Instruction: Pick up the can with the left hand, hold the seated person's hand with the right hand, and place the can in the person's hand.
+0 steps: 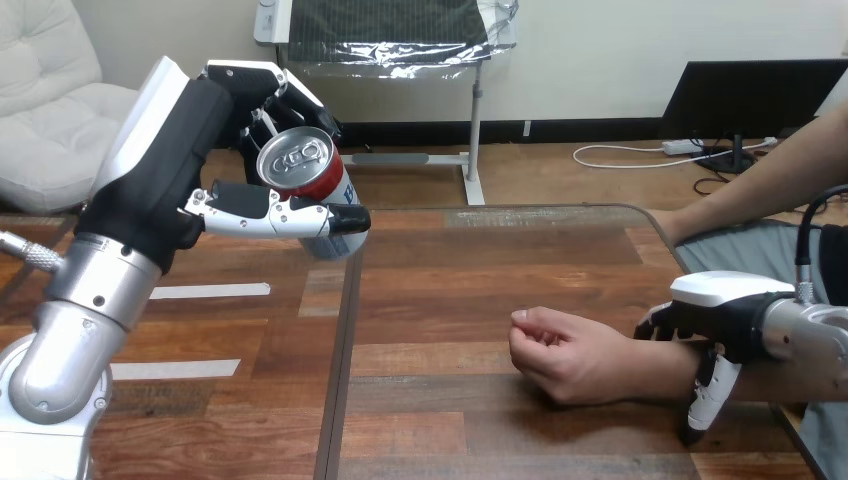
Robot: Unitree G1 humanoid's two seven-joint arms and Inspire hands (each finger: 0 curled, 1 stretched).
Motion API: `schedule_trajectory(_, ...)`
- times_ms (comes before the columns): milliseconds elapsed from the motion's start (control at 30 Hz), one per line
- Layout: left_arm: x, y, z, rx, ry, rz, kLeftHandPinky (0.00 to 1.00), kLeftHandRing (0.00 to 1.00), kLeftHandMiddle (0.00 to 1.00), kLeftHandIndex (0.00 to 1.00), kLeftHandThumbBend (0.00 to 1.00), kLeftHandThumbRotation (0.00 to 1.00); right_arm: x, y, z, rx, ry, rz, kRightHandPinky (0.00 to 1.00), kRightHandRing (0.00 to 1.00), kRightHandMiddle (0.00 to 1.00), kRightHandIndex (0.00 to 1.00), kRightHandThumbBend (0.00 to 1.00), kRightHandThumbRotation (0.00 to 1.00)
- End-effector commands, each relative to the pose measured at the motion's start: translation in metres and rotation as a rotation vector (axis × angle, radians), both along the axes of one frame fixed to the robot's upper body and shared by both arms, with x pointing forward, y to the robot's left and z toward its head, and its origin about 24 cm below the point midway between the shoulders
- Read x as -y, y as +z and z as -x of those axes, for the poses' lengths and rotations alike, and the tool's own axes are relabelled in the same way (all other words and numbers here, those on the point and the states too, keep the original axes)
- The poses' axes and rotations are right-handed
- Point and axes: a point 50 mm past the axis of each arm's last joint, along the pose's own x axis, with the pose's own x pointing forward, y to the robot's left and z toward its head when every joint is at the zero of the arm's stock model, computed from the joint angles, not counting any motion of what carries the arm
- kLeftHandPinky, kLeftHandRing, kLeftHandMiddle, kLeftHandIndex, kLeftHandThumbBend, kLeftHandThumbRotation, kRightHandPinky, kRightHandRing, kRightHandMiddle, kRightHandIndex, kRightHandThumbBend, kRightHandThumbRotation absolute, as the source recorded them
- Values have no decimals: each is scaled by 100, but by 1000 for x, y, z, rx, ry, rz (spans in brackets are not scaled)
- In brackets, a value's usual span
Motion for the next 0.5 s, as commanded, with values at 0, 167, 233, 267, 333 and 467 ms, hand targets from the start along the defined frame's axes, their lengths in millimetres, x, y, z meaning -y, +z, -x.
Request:
schedule_trajectory(0, 0, 23, 2, 100, -9, -8, 23, 29, 35, 40, 72, 0, -4, -29, 15, -107, -5, 19, 69, 87, 83, 84, 100, 14)
schedule_trajectory(167, 0, 23, 1, 102, -10, -9, 23, 29, 35, 40, 72, 0, -5, -32, 16, -135, -20, 29, 62, 82, 82, 82, 100, 16)
schedule_trajectory(233, 0, 23, 1, 102, -10, -7, 23, 29, 35, 40, 72, 0, -7, -33, 17, -138, -12, 27, 61, 80, 82, 82, 100, 17)
schedule_trajectory(267, 0, 23, 1, 101, -10, -7, 23, 29, 35, 40, 72, 0, -7, -33, 17, -138, -9, 26, 60, 79, 81, 81, 100, 17)
schedule_trajectory(333, 0, 23, 1, 103, -13, -5, 24, 29, 35, 40, 72, 0, -8, -34, 18, -133, 1, 11, 56, 74, 79, 80, 100, 19)
schedule_trajectory(467, 0, 23, 1, 105, -14, -6, 24, 29, 35, 40, 72, 0, -10, -35, 21, -127, 15, -10, 47, 63, 70, 77, 100, 20)
